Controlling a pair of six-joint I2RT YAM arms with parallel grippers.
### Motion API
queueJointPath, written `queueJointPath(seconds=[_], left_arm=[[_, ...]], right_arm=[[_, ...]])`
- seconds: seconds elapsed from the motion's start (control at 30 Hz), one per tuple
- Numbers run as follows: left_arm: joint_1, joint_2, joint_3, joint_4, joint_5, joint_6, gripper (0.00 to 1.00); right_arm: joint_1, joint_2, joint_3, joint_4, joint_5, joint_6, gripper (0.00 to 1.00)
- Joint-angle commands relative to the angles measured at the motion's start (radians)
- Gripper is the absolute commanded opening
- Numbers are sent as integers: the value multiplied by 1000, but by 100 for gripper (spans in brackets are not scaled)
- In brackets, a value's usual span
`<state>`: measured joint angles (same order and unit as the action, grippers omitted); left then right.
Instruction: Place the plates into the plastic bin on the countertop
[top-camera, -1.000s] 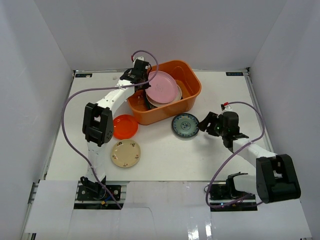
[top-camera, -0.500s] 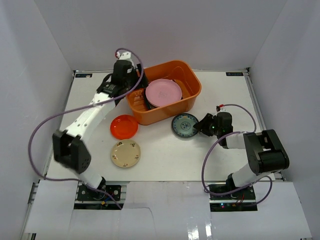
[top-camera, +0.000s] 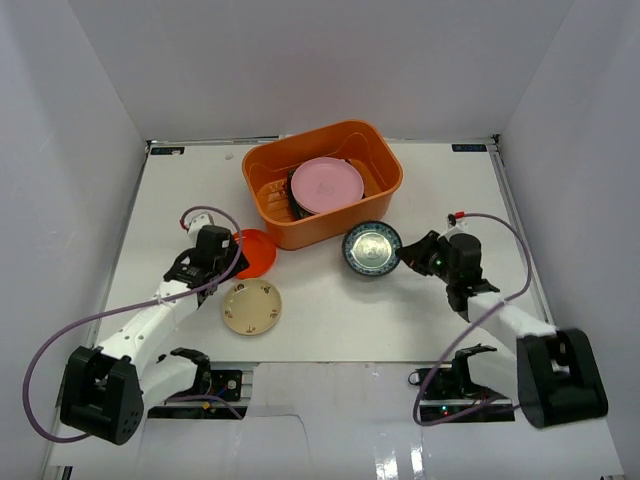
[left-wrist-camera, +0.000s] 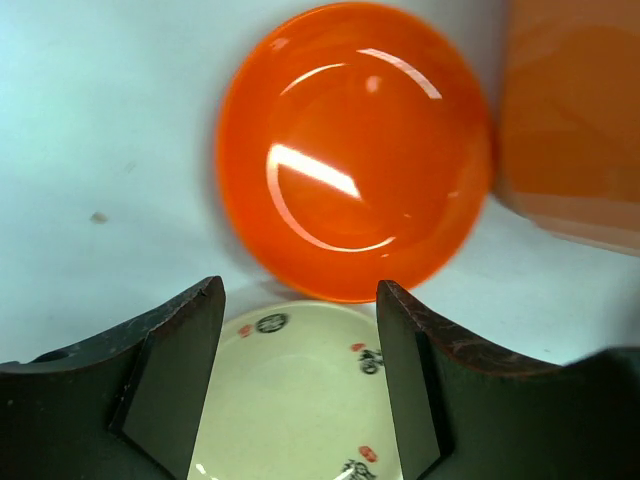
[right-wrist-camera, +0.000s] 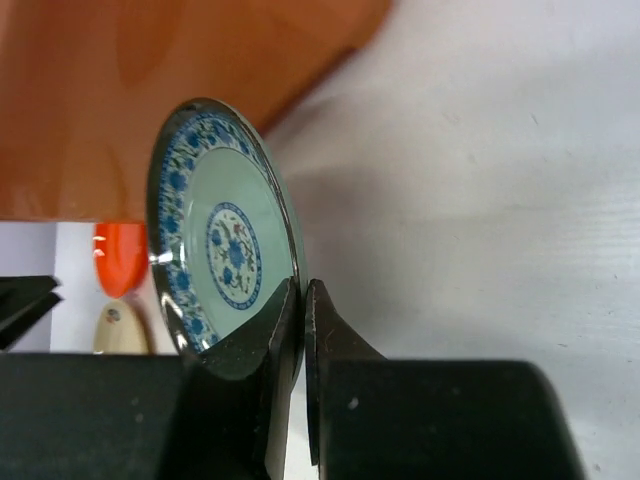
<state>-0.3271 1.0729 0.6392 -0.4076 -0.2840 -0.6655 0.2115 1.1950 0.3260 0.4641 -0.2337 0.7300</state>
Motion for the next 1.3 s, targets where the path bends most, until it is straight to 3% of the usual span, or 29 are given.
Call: queueJointPath(seconds=[0.0, 0.1, 0.23, 0.33, 0.47, 0.6, 0.7, 0.83, 0.87, 0.97, 1.0, 1.07, 1.1, 1.27], left_arm=[[37, -99, -48, 68, -110, -127, 73], [83, -90, -76, 133, -112, -143, 73], [149, 19, -55, 217, -41, -138, 74], [194, 123, -42, 277, 14, -129, 72], [221, 188, -55, 369, 69, -112, 72], [229, 266, -55, 450, 123, -108, 71], [235, 338, -55, 486, 152, -115, 68], [240, 389, -70, 510, 154, -131, 56], [240, 395, -75, 515, 148, -132, 49], [241, 397, -81, 513, 121, -135, 38], [240, 395, -82, 510, 111, -138, 23], [241, 381, -93, 501, 77, -149, 10], [241, 372, -96, 498, 69, -152, 0], [241, 210, -119, 451, 52, -161, 0]], right_arm=[[5, -246, 39, -129, -12, -58, 8], [9, -380, 174, -263, -93, -119, 8], [28, -387, 346, -367, -81, -205, 8], [43, -246, 470, -326, -96, -218, 8], [94, 67, 678, -314, -38, -253, 8], [121, 351, 1015, -398, -7, -294, 8], [137, 533, 1146, -466, 19, -319, 8], [143, 640, 1203, -476, 22, -305, 9], [149, 669, 1209, -476, 22, -304, 11], [172, 727, 1255, -492, 17, -303, 19], [178, 739, 1268, -511, 19, -311, 25], [195, 755, 1289, -524, 23, -319, 35], [200, 752, 1289, -525, 34, -322, 46], [215, 652, 1228, -506, 39, -331, 75]])
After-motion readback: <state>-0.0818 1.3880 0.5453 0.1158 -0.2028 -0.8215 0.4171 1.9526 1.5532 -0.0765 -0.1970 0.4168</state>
